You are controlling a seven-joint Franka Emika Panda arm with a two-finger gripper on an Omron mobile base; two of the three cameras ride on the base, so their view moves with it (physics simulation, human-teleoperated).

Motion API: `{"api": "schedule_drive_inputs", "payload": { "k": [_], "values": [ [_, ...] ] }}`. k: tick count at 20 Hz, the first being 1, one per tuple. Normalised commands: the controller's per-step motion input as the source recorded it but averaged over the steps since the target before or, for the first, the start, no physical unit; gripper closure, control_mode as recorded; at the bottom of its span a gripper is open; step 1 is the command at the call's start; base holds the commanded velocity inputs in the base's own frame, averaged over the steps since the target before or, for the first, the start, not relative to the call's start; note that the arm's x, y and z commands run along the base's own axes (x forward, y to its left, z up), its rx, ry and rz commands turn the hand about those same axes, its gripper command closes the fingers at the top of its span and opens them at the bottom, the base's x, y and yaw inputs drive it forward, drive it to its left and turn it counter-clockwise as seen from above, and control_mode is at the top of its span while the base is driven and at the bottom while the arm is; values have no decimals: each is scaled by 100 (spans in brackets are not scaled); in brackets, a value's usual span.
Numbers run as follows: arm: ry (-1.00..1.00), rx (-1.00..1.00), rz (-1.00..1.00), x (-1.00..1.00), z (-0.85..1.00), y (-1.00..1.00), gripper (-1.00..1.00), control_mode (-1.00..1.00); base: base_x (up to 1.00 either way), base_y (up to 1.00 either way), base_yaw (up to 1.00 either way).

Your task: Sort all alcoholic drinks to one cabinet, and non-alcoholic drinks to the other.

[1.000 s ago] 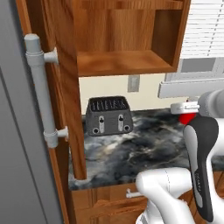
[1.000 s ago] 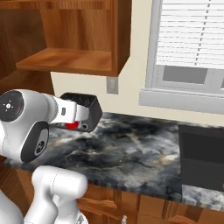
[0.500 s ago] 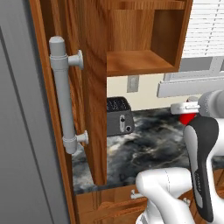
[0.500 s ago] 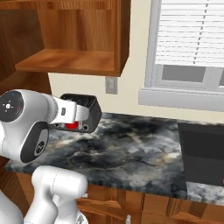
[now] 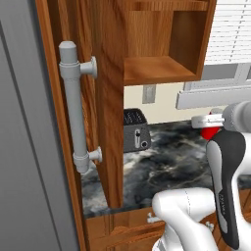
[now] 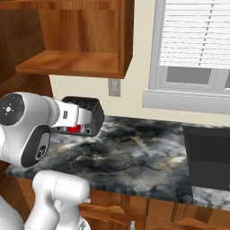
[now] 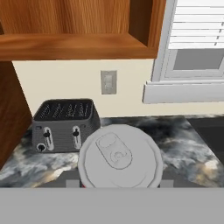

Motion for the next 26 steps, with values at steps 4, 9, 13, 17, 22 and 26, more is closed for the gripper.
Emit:
{"api": "schedule_drive_inputs", "payload": {
  "k": [4, 9, 13, 17, 22, 26],
  "values": [
    [0, 0, 0, 0, 0, 0, 100, 100, 19, 17, 0],
    [0, 0, 0, 1, 0, 3, 100, -100, 9, 10, 0],
    [0, -1, 0, 0, 4, 12, 100, -100, 0, 0, 0],
    [-3, -3, 0, 0, 18, 10, 100, -100, 0, 0, 0],
    [-6, -4, 0, 0, 23, 7, 100, -100, 0, 0, 0],
    [-7, -3, 0, 4, 23, 3, 100, -100, 0, 0, 0]
  ]
}}
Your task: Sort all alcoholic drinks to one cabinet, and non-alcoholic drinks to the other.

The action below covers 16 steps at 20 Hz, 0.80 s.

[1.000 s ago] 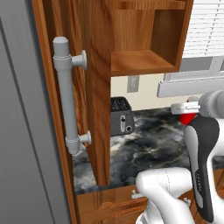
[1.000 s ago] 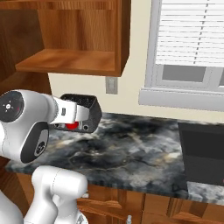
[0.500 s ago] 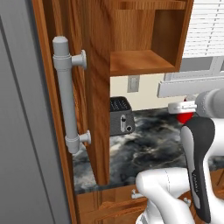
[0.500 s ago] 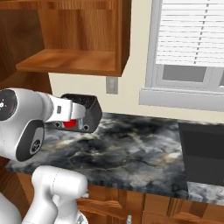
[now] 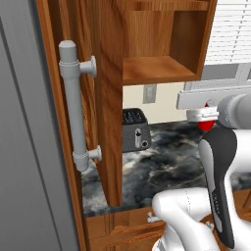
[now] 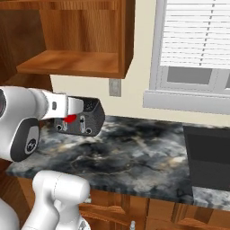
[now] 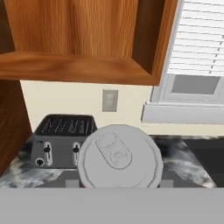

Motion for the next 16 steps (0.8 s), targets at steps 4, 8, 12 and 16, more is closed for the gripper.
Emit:
{"api": "schedule_drive_inputs", "payload": {
  "k": [4, 8, 12, 16],
  "values": [
    [-8, -3, 0, 8, 23, 5, 100, -100, 0, 0, 0],
    [-7, -4, 0, 7, 23, 9, 100, -100, 0, 0, 0],
    [-5, -3, 1, 12, 24, 7, 100, -100, 0, 0, 0],
    [-3, -1, 1, 13, 29, 7, 100, -100, 0, 0, 0]
  ]
}}
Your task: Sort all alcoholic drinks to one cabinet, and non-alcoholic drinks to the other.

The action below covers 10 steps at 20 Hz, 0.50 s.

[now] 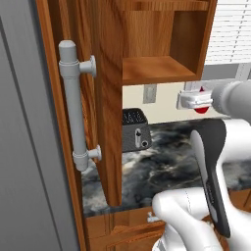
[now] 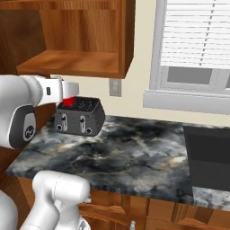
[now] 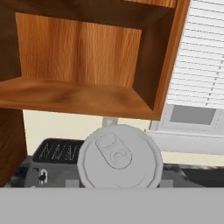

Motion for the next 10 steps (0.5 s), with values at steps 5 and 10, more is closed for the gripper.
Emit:
{"api": "schedule_drive_inputs", "payload": {
  "k": [5, 10],
  "values": [
    [-1, 0, 2, 18, 28, 5, 100, -100, 0, 0, 0],
    [0, 0, 4, 24, 22, 4, 100, -100, 0, 0, 0]
  ]
}}
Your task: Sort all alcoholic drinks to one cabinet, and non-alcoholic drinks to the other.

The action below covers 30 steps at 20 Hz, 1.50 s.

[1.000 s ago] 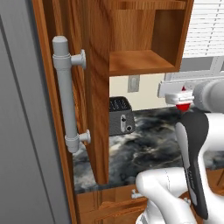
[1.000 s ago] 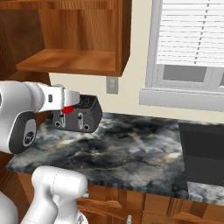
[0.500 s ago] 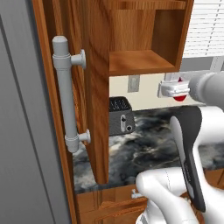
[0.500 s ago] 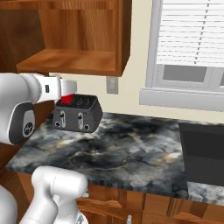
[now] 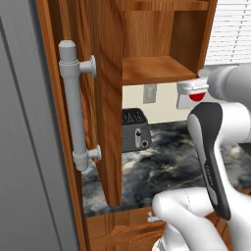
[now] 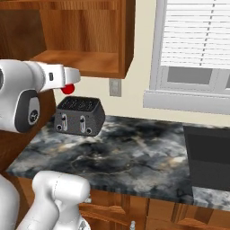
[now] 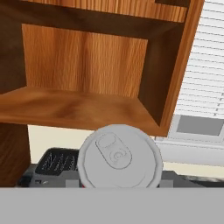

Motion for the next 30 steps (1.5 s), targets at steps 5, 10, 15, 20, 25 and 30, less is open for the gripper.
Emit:
{"api": "schedule_drive_inputs", "payload": {
  "k": [5, 10, 15, 20, 25, 30],
  "values": [
    [-1, 0, 3, 21, 19, 2, 100, -100, 0, 0, 0],
    [-5, 0, 1, 28, 14, 1, 100, -100, 0, 0, 0],
    [-3, 0, 0, 36, 2, 0, 100, -100, 0, 0, 0],
    [-1, 0, 0, 43, 0, 0, 100, -100, 0, 0, 0],
    [0, 0, 0, 47, 0, 0, 100, -100, 0, 0, 0],
    [1, 0, 0, 48, 0, 0, 100, -100, 0, 0, 0]
  ]
}}
